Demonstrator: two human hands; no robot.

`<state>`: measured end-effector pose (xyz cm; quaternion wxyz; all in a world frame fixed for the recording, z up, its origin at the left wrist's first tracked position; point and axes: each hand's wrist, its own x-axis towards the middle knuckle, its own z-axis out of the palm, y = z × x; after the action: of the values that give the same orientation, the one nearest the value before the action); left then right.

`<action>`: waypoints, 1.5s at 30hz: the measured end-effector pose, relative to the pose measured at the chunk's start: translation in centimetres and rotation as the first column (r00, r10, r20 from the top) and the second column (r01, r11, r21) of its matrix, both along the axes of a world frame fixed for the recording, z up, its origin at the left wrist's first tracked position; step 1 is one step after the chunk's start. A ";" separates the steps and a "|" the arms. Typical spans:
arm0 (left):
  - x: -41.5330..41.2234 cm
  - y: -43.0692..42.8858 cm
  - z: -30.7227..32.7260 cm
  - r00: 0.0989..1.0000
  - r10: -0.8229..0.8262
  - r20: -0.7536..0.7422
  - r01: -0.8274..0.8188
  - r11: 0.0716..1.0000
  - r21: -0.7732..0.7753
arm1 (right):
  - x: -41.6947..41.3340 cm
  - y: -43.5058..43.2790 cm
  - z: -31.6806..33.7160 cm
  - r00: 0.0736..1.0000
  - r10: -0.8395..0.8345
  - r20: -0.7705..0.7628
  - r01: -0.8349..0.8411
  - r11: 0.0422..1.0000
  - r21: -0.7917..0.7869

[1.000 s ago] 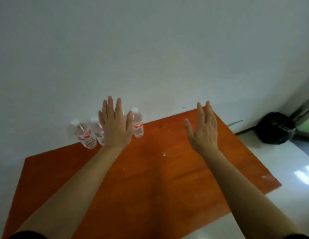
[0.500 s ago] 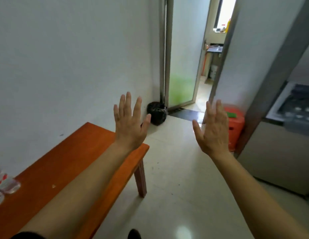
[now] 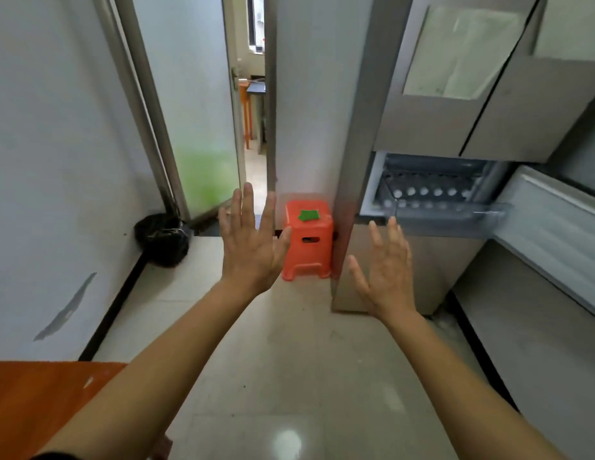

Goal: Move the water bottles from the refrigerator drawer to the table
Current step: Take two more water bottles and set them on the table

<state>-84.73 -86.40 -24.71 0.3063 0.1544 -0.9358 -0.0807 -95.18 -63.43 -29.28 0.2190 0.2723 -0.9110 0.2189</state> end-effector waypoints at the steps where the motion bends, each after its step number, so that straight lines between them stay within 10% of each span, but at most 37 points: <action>1: -2.5 0.5 0.2 0.999 -0.032 0.003 0.032 0.999 0.021 | -1.9 1.0 0.4 0.999 -0.038 -0.006 0.038 0.999 0.007; 19: -38.6 19.5 -3.8 0.857 -0.393 0.333 0.417 0.909 -0.002 | -27.6 23.5 -3.0 0.854 -0.501 0.139 0.510 0.860 -0.028; 35: -59.9 19.7 -6.7 0.766 -0.226 0.602 0.249 0.967 0.046 | -56.7 22.3 -4.3 0.907 -0.218 0.361 0.176 0.974 0.145; 45: -69.4 14.7 -13.0 0.600 -0.285 0.748 0.322 0.941 0.100 | -66.1 16.1 -8.3 0.770 -0.236 0.593 0.073 0.956 0.285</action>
<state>-154.10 -71.72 -37.73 -0.1236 0.0057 -0.9916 -0.0388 -161.30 -47.35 -37.59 -0.1107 0.1336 -0.9713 0.1629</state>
